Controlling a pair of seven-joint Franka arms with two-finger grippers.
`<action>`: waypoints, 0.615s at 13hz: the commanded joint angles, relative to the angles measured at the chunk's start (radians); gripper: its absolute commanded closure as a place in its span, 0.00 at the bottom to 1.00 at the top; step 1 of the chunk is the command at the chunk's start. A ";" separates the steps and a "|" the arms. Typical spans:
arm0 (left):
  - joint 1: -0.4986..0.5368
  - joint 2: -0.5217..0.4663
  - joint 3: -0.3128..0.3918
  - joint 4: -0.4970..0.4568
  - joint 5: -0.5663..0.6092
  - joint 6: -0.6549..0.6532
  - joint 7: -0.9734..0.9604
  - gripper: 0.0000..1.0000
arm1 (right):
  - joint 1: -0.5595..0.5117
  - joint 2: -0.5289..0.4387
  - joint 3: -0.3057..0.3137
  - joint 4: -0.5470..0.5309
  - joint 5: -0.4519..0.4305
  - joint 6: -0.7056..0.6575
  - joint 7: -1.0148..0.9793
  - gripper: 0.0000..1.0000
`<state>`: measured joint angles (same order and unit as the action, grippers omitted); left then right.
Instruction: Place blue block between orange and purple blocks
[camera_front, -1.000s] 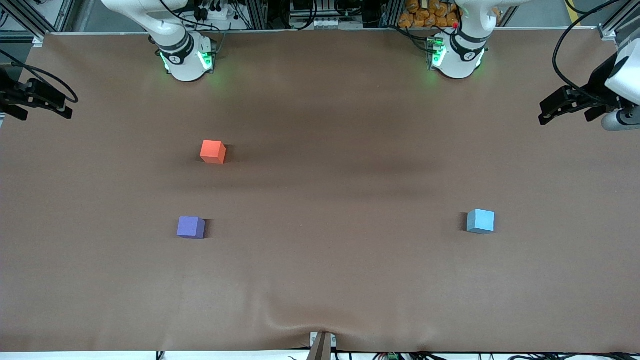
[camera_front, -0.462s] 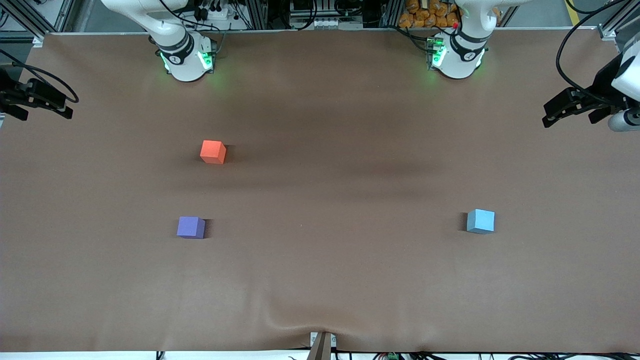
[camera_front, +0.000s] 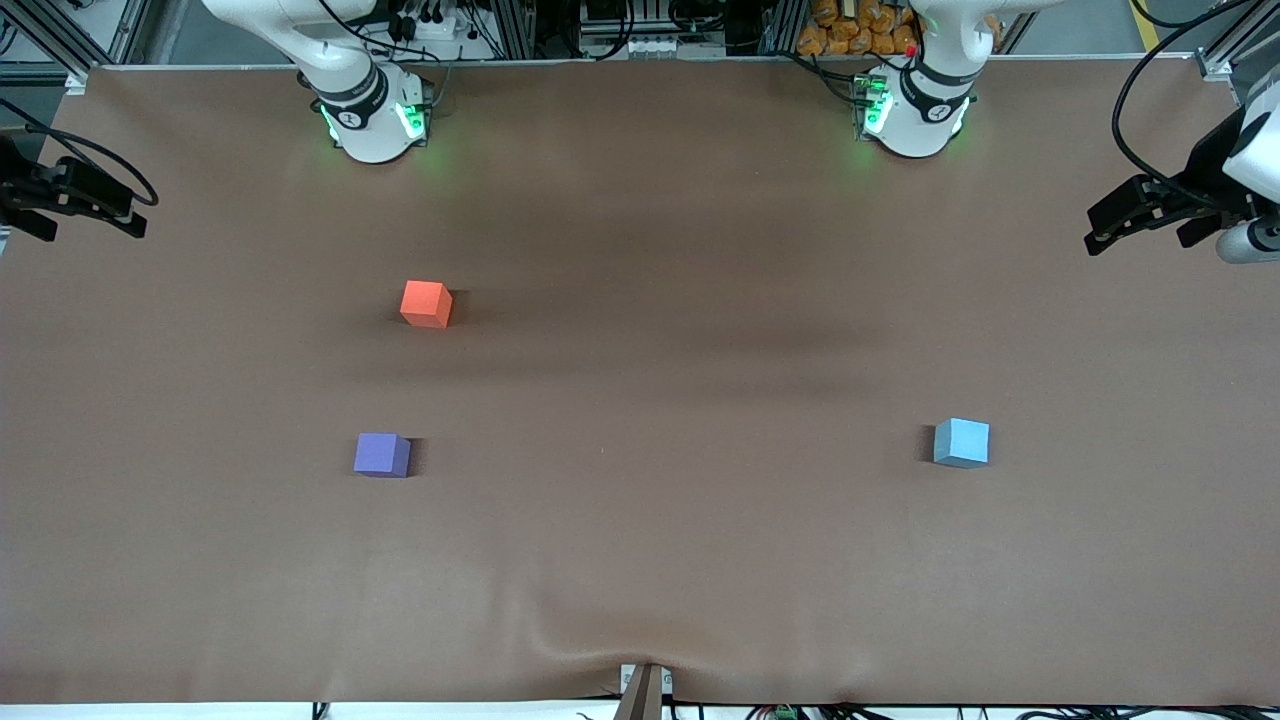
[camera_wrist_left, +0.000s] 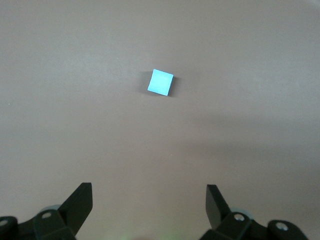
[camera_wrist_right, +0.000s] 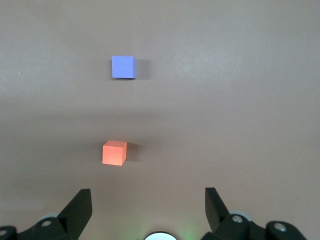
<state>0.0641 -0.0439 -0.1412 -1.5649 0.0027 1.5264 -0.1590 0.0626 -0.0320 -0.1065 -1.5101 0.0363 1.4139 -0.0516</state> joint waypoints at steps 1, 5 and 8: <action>0.005 0.009 -0.003 0.020 0.005 0.000 0.012 0.00 | -0.009 0.007 0.005 0.018 0.014 -0.016 0.001 0.00; 0.003 0.009 -0.003 0.016 0.005 0.006 0.012 0.00 | -0.007 0.007 0.005 0.019 0.014 -0.015 0.003 0.00; 0.000 0.027 -0.006 -0.042 0.003 0.060 0.013 0.00 | -0.004 0.009 0.007 0.019 0.016 -0.010 0.001 0.00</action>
<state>0.0638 -0.0352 -0.1416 -1.5775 0.0027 1.5464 -0.1587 0.0627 -0.0319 -0.1058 -1.5101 0.0363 1.4135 -0.0516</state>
